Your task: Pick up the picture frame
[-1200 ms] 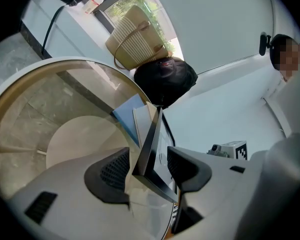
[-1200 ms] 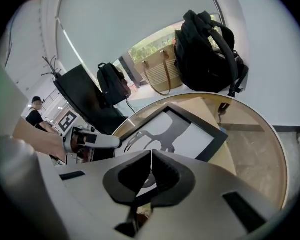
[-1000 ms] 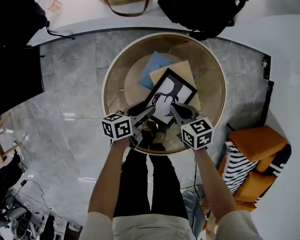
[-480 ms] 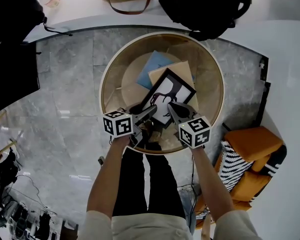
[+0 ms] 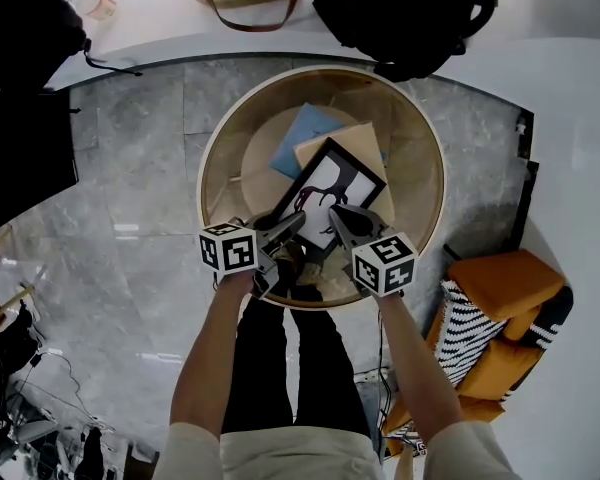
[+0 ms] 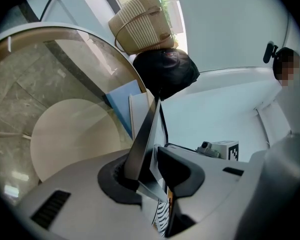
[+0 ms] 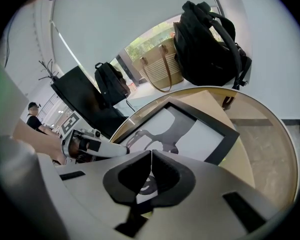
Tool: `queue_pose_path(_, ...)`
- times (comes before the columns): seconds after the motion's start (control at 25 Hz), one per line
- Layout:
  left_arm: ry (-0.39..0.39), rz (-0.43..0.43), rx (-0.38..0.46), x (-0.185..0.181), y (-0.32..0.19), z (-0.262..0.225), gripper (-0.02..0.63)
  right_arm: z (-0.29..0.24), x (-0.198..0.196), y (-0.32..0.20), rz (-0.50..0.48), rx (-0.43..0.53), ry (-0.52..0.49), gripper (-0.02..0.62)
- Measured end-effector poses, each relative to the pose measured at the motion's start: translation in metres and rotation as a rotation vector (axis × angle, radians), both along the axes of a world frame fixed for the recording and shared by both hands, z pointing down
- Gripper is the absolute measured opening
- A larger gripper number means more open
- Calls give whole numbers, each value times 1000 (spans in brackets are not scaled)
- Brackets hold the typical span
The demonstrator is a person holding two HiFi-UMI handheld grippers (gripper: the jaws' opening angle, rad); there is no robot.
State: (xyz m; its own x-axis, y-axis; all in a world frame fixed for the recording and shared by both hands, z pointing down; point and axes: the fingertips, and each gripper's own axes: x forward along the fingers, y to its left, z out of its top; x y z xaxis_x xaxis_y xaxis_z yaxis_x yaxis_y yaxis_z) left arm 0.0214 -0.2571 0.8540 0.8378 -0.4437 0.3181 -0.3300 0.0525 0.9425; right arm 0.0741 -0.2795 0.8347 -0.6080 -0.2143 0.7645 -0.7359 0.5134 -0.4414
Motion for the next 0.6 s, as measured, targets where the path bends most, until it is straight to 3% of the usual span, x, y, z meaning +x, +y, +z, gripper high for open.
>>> queue_pose_path(0.36,11,-23,-25,-7,9,-12,77,-6,-5,4,74,-24,-34,35)
queue_pose_path(0.6,-47,-9,-16,-8,12,-27,67,-26,-8,9,92,-22,-54,35)
